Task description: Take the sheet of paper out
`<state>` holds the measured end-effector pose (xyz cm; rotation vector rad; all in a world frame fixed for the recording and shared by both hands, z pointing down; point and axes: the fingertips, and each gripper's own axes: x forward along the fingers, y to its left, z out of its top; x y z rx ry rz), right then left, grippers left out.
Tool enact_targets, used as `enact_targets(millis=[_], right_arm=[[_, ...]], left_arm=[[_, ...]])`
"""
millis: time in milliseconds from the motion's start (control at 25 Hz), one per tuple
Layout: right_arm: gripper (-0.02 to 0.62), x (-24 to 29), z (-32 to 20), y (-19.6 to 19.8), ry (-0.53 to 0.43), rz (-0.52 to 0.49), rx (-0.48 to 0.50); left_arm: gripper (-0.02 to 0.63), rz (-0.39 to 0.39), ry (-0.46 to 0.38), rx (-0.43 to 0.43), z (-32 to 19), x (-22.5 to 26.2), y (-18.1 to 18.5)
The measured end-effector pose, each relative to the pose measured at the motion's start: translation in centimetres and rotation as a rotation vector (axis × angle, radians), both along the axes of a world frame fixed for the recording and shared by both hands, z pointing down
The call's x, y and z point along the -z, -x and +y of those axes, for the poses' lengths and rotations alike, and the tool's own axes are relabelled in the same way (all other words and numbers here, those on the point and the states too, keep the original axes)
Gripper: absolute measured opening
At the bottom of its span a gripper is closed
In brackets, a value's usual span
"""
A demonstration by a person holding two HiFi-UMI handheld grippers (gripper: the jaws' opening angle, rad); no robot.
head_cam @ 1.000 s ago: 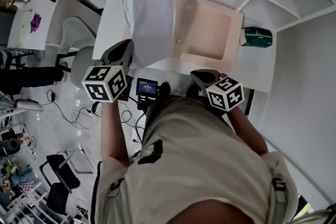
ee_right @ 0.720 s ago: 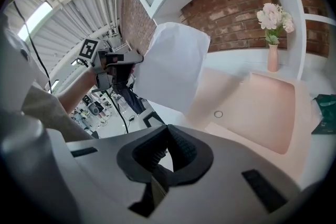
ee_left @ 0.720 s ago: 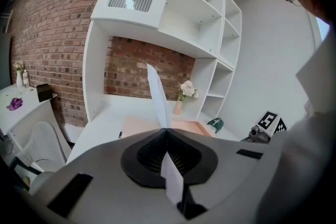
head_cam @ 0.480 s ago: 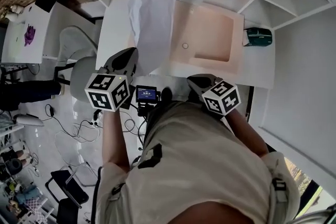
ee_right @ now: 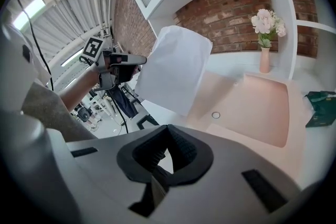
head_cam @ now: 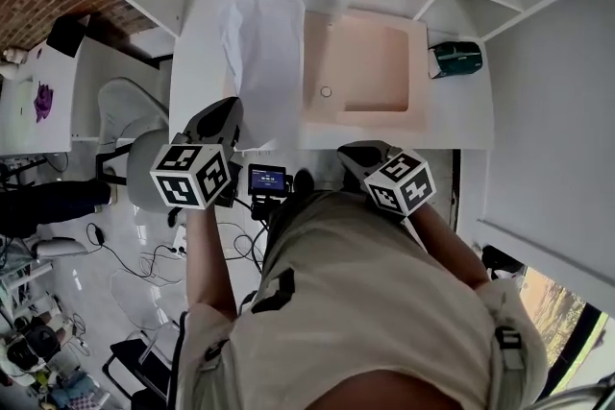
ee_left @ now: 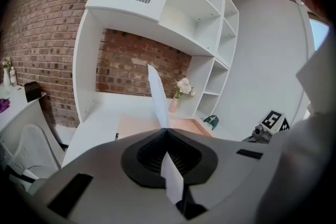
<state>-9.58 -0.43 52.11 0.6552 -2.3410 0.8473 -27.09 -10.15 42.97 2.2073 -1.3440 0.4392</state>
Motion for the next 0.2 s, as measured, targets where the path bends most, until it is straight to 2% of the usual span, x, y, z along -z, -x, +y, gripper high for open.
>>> enact_targets(millis=[200], right_arm=[[0.025, 0.11, -0.17, -0.89, 0.0, 0.006, -0.01]], left_arm=[[0.017, 0.024, 0.035, 0.002, -0.74, -0.76, -0.84]])
